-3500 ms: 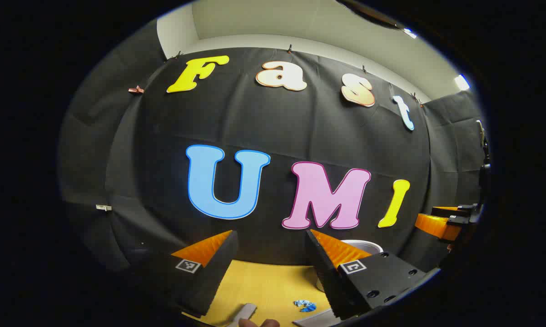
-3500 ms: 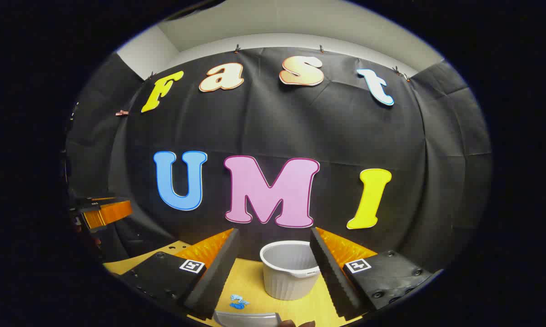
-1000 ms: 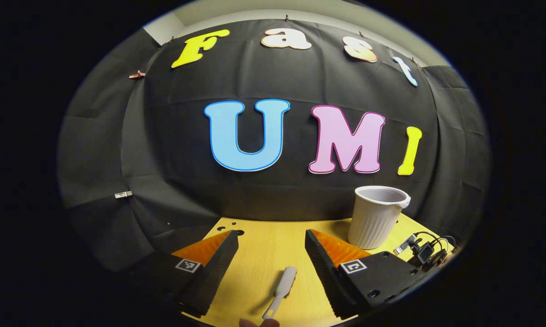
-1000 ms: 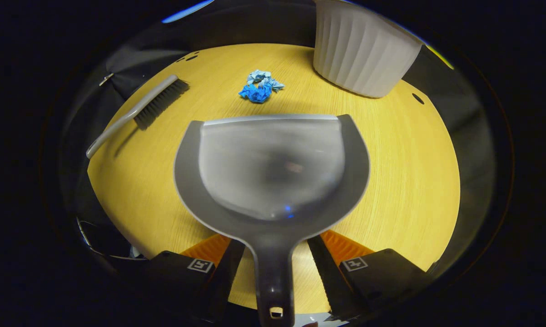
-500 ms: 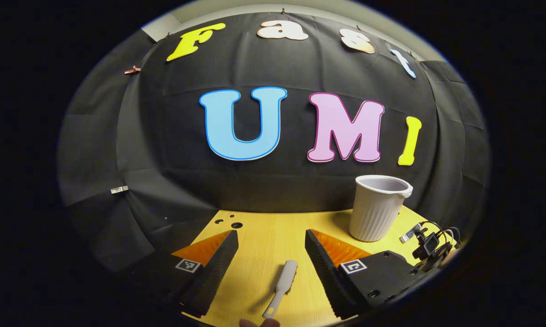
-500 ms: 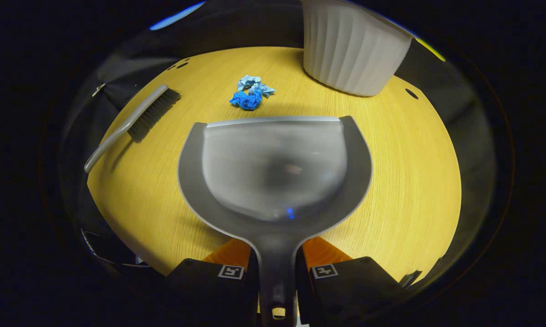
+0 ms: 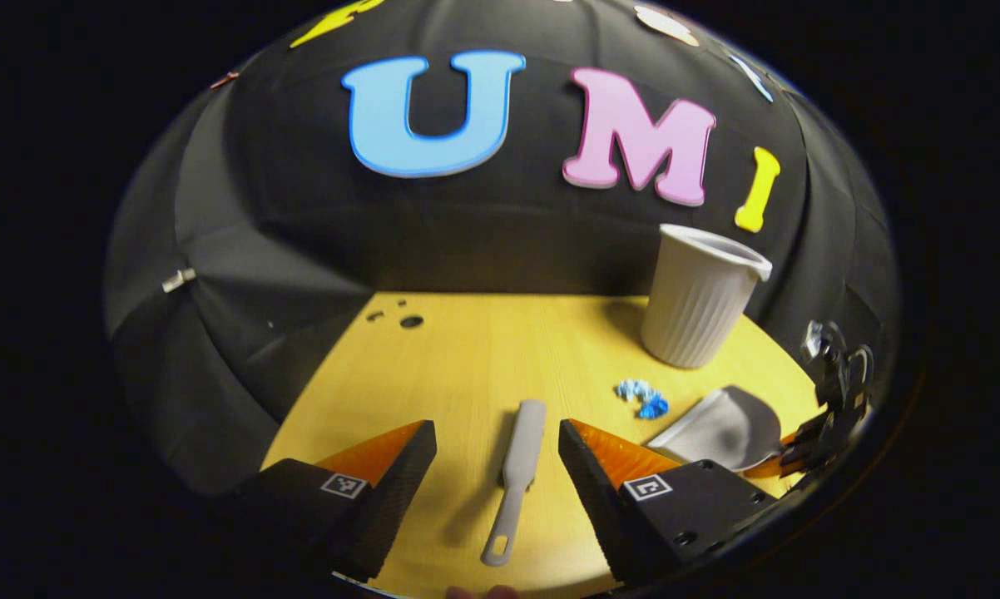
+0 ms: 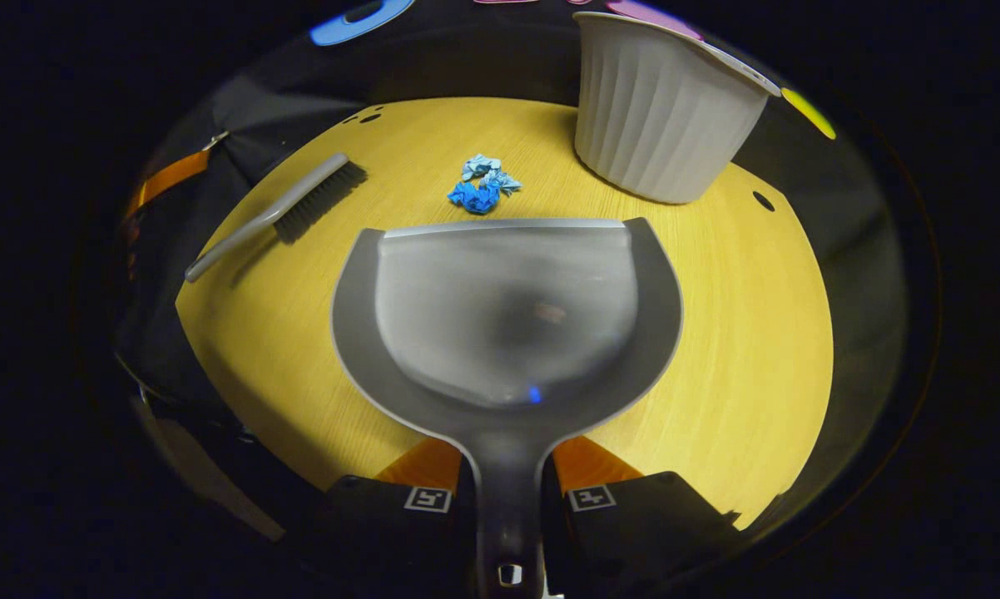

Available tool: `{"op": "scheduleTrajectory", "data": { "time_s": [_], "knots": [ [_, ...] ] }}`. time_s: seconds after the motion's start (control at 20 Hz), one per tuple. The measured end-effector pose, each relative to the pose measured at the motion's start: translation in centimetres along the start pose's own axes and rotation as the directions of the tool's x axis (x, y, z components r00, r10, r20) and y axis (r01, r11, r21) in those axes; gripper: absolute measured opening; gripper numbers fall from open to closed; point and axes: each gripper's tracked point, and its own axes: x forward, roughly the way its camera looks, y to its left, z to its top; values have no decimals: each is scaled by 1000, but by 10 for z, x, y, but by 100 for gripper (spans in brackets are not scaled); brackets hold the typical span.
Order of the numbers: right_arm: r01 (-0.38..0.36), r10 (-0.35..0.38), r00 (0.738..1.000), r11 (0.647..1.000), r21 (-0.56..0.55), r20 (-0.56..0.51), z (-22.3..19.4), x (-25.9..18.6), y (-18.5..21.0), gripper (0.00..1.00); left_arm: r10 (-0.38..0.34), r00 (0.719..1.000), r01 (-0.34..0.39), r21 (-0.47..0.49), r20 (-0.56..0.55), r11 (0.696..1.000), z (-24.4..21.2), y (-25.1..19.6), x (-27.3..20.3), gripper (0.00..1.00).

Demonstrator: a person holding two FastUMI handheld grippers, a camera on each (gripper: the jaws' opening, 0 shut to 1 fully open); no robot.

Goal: Pick up the small broom and dustpan from the desktop, sweep the trash into the dustpan with the broom, and then empty the trash into the garbage bin.

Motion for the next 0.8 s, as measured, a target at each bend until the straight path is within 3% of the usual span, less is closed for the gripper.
{"op": "scheduleTrajectory", "data": {
  "time_s": [0.2,0.45,0.6,0.65,0.8],
  "knots": [
    [-24,23,998,999,-27,-53,-14,-10,-4,36,-39,985,51,68,-169,996,-38,-4,32,96],
    [-4,4,999,1000,-9,-37,-11,-13,-6,36,-87,925,105,28,-369,994,-79,-11,57,95],
    [2,-2,999,1000,-9,-45,-11,-12,-7,36,-85,889,95,1,-450,995,-98,-9,73,93],
    [0,0,999,1000,-5,-44,-11,-12,-5,36,-78,881,96,14,-466,995,-102,-8,77,86],
    [-1,1,999,1000,0,-42,-8,-12,-5,36,-53,854,104,70,-518,992,-115,-2,86,89]
  ]
}}
